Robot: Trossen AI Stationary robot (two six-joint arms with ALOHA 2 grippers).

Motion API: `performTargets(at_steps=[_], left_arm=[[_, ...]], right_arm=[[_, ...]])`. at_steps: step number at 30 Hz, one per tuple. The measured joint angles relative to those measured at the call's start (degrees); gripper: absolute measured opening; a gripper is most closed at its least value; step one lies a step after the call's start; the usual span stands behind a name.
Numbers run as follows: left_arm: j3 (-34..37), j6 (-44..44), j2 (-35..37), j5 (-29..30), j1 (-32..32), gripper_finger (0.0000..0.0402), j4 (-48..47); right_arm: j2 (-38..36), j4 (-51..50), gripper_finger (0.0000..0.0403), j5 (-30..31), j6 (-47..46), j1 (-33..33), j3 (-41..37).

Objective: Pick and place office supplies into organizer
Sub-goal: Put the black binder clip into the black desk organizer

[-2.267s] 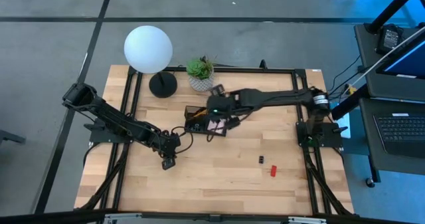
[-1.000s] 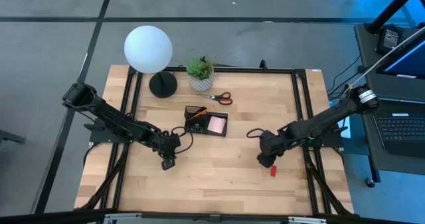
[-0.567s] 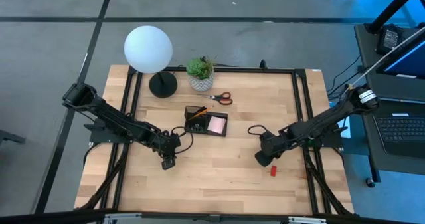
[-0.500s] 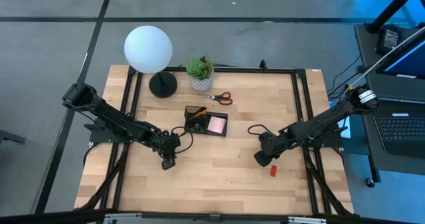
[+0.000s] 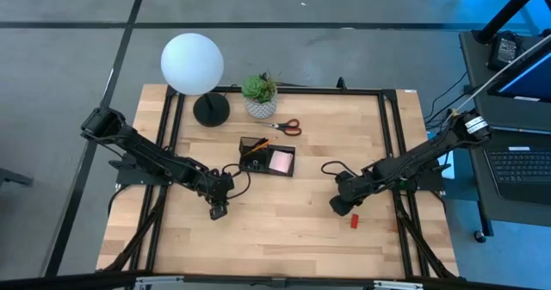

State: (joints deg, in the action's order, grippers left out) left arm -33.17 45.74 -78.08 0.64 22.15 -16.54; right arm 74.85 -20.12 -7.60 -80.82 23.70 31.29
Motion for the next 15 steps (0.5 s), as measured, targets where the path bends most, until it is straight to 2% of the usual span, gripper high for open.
performTargets(at_steps=[15], left_arm=[[0.0,-3.0,0.0,0.0,0.0,0.0097,0.0]], right_arm=[[0.0,-1.1,0.0027,0.0,2.1,0.0,0.0]])
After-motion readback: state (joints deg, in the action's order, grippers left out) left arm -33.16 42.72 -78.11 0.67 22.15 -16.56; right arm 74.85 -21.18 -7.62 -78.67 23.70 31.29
